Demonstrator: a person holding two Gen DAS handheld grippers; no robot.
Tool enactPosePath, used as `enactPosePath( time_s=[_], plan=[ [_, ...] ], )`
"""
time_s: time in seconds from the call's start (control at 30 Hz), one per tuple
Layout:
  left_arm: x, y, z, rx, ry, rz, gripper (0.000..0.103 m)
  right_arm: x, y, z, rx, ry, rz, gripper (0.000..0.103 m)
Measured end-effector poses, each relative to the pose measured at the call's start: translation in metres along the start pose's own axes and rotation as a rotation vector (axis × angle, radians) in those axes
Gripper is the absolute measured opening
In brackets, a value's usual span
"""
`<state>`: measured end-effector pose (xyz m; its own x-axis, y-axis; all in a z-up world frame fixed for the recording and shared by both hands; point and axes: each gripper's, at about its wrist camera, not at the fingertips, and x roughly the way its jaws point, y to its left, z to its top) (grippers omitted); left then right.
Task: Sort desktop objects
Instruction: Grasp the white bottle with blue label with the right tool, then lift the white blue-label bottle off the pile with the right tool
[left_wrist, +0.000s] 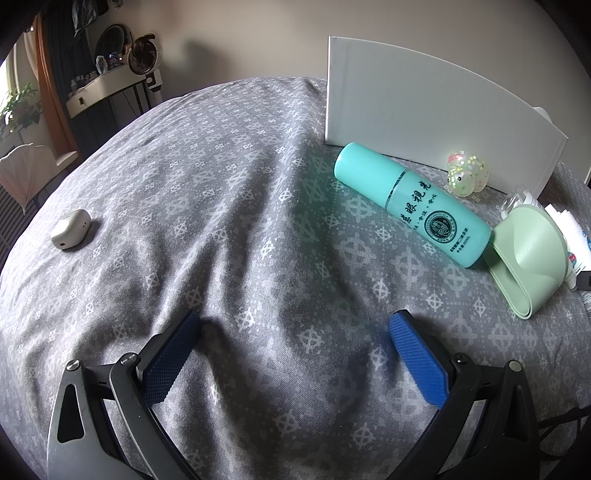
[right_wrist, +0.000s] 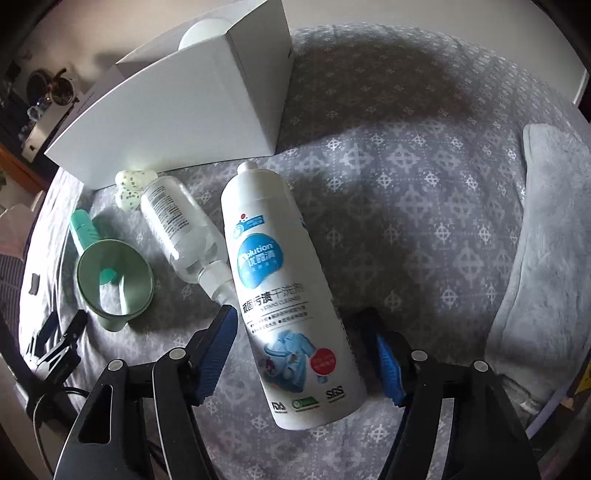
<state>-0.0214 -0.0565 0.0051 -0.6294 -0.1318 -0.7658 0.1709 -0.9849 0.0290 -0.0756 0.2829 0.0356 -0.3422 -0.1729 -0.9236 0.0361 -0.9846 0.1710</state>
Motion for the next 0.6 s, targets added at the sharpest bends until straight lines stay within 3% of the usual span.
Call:
enactPosePath(
  time_s=[0.1, 0.37, 0.6],
  plan=[
    [0.0, 0.0, 0.0, 0.0, 0.0, 0.0, 0.103, 0.006, -0.003, 0.004, 0.009, 0.005, 0.002, 0.068],
    [0.0, 0.0, 0.0, 0.0, 0.0, 0.0, 0.103, 0.019, 0.013, 0.012, -0.095, -0.02, -0.116, 0.07],
    [0.0, 0.0, 0.0, 0.0, 0.0, 0.0, 0.103, 0.024, 0.013, 0.019, -0.092, -0.048, -0.113, 0.071]
  ],
)
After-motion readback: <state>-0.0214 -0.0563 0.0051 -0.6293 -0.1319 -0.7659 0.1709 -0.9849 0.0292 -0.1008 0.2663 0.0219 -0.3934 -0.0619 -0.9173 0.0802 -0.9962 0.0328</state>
